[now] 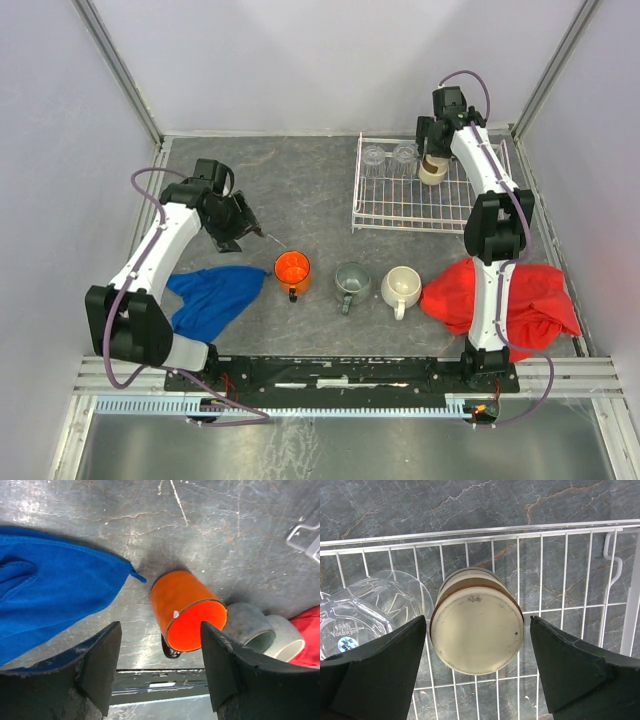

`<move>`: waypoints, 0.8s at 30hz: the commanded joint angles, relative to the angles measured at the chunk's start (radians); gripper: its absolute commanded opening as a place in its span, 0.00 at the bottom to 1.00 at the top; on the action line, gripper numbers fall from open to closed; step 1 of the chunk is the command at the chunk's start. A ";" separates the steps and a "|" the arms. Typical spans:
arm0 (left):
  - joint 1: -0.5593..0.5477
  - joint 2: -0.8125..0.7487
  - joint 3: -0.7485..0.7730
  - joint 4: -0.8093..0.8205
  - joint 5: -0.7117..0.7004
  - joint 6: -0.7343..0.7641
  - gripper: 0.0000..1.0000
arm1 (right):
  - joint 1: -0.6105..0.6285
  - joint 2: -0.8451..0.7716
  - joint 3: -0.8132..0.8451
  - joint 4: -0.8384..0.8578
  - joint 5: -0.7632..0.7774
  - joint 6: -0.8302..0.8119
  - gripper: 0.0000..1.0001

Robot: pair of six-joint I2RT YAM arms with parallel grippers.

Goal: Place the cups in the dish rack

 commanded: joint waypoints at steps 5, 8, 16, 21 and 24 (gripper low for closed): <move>-0.138 -0.002 0.008 -0.049 -0.114 0.098 0.64 | 0.002 -0.118 0.019 0.018 0.015 -0.001 0.92; -0.210 0.039 0.025 -0.055 -0.160 0.100 0.61 | -0.003 -0.173 -0.021 0.032 0.021 -0.001 0.92; -0.294 0.120 0.035 -0.043 -0.251 0.119 0.48 | -0.018 -0.312 -0.139 0.036 0.010 0.008 0.92; -0.310 0.149 0.036 -0.010 -0.279 0.151 0.44 | -0.033 -0.420 -0.238 0.046 0.009 0.008 0.92; -0.323 0.168 0.042 -0.003 -0.277 0.154 0.43 | -0.042 -0.479 -0.293 0.046 0.011 0.006 0.92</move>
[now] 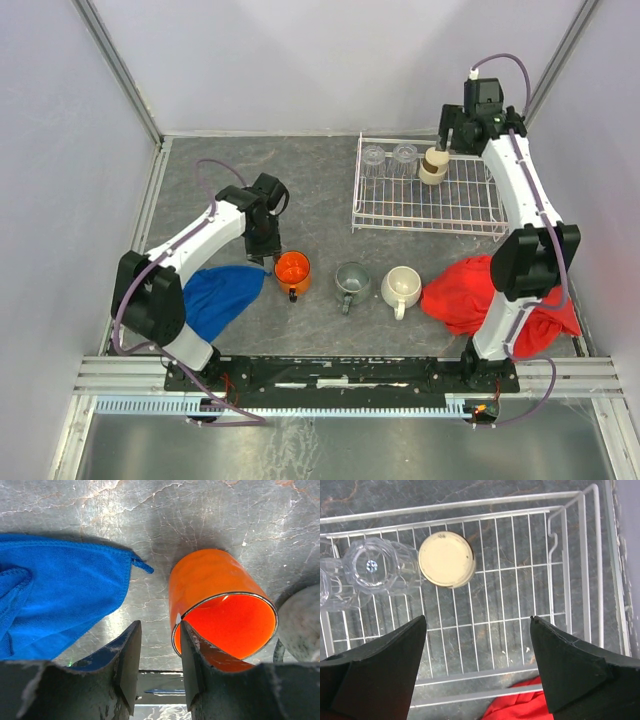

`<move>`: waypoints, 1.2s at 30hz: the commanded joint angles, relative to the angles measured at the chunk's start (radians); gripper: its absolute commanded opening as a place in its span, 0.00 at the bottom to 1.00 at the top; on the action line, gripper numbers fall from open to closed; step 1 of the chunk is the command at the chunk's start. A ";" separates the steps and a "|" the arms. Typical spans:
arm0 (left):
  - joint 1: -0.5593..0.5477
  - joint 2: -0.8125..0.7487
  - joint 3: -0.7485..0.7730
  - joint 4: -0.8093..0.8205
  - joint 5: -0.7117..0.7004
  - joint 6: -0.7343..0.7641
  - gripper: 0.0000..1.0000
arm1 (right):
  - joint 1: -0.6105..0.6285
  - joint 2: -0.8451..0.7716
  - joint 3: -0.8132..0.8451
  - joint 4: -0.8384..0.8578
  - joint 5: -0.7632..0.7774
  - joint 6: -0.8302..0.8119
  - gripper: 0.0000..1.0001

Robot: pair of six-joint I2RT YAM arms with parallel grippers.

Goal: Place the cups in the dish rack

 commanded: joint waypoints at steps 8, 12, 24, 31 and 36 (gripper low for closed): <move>-0.047 0.026 -0.046 0.123 -0.037 0.032 0.38 | -0.024 -0.248 -0.177 0.018 0.004 0.020 0.92; -0.050 0.012 -0.092 0.177 -0.029 0.029 0.34 | -0.024 -0.343 -0.240 0.002 -0.038 0.049 0.91; -0.055 -0.006 -0.127 0.240 0.018 0.022 0.03 | -0.024 -0.583 -0.418 -0.061 -0.245 0.146 0.89; -0.030 -0.136 -0.084 0.341 0.179 0.012 0.03 | -0.023 -0.698 -0.537 -0.062 -0.626 0.282 0.89; 0.032 -0.218 -0.018 0.407 0.318 -0.025 0.03 | -0.023 -0.784 -0.688 0.071 -0.857 0.477 0.88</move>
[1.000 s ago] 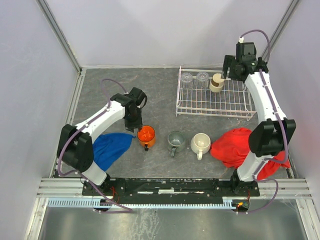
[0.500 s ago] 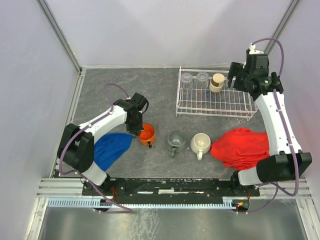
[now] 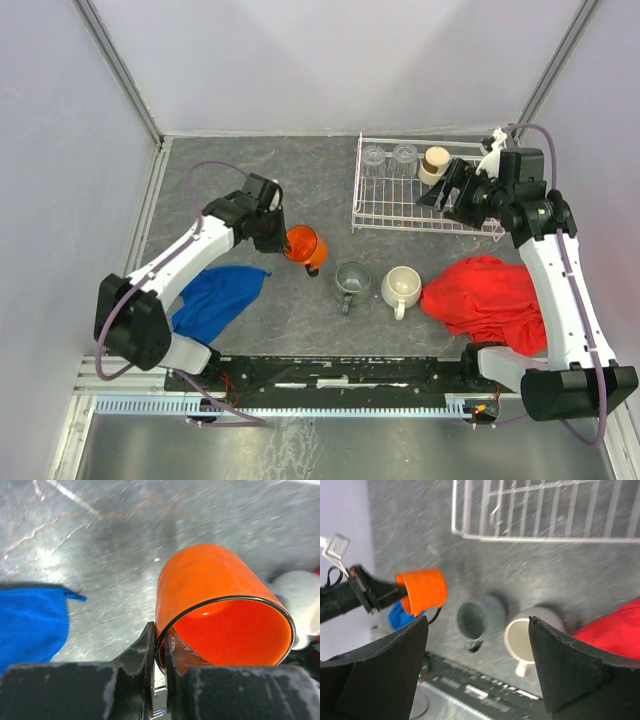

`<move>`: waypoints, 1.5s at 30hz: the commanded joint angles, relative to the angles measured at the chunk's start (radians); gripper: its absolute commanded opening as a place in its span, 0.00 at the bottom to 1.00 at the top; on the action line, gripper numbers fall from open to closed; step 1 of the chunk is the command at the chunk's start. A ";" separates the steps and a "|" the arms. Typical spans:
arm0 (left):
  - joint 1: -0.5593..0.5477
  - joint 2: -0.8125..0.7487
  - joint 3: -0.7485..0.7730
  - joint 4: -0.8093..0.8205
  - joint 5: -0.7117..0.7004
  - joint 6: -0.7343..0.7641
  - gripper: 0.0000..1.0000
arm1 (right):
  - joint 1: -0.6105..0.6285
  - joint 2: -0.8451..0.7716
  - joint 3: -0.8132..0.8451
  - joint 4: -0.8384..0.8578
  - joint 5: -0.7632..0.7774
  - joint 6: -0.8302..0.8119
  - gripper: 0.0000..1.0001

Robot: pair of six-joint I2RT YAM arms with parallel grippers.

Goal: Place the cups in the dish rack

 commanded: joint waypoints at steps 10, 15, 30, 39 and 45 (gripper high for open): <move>0.137 -0.147 0.072 0.513 0.565 -0.359 0.03 | 0.017 -0.145 -0.319 0.547 -0.562 0.660 0.80; 0.137 -0.135 -0.005 0.769 0.653 -0.608 0.03 | 0.067 -0.155 -0.502 0.935 -0.594 0.986 0.61; 0.120 -0.145 -0.139 1.156 0.639 -0.837 0.03 | 0.307 0.008 -0.517 1.347 -0.396 1.254 0.63; 0.109 -0.160 -0.154 1.151 0.606 -0.781 0.03 | 0.395 0.081 -0.474 1.427 -0.329 1.305 0.60; 0.103 -0.161 -0.162 1.124 0.586 -0.744 0.03 | 0.446 0.113 -0.439 1.452 -0.309 1.316 0.58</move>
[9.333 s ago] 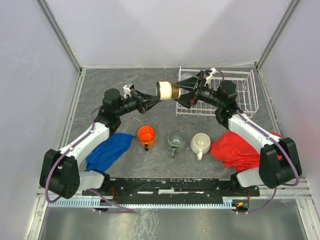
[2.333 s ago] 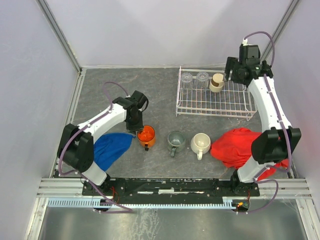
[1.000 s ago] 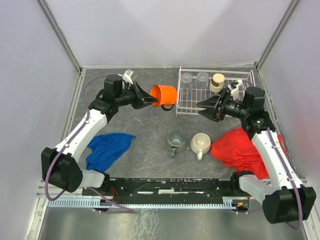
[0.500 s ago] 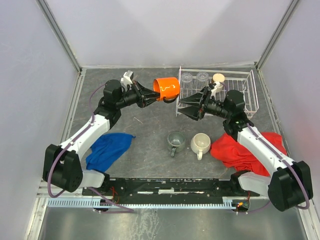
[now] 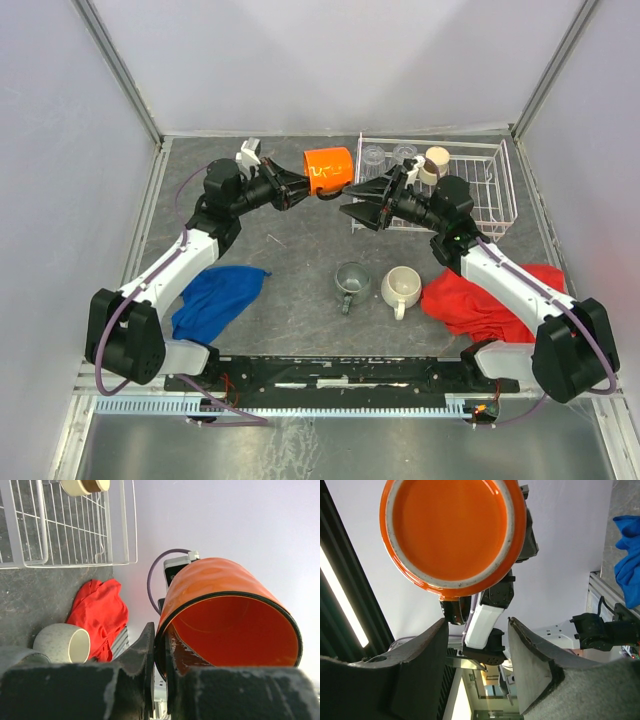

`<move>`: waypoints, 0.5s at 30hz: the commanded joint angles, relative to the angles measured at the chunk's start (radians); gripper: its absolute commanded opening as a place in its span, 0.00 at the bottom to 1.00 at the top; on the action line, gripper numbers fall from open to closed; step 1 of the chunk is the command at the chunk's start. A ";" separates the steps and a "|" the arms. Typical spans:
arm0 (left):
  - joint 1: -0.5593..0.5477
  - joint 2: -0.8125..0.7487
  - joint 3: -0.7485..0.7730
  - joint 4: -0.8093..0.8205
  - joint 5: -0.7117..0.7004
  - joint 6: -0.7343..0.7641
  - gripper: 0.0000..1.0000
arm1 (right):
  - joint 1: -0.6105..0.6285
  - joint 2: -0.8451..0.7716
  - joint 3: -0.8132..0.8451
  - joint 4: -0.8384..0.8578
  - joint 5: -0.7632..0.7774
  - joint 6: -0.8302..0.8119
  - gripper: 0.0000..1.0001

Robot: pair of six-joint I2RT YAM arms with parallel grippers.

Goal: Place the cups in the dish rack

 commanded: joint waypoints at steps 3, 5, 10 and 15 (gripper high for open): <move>-0.028 -0.044 0.001 0.077 0.016 0.049 0.03 | 0.057 0.010 0.077 0.093 0.036 0.015 0.58; -0.028 -0.042 0.007 0.070 0.013 0.057 0.03 | 0.056 0.001 0.079 0.080 0.044 0.011 0.58; -0.030 -0.039 0.013 0.059 0.008 0.066 0.03 | 0.058 0.006 0.083 0.076 0.052 0.002 0.58; -0.029 -0.046 0.017 0.078 0.007 0.054 0.03 | 0.059 0.020 0.072 0.078 0.068 -0.006 0.55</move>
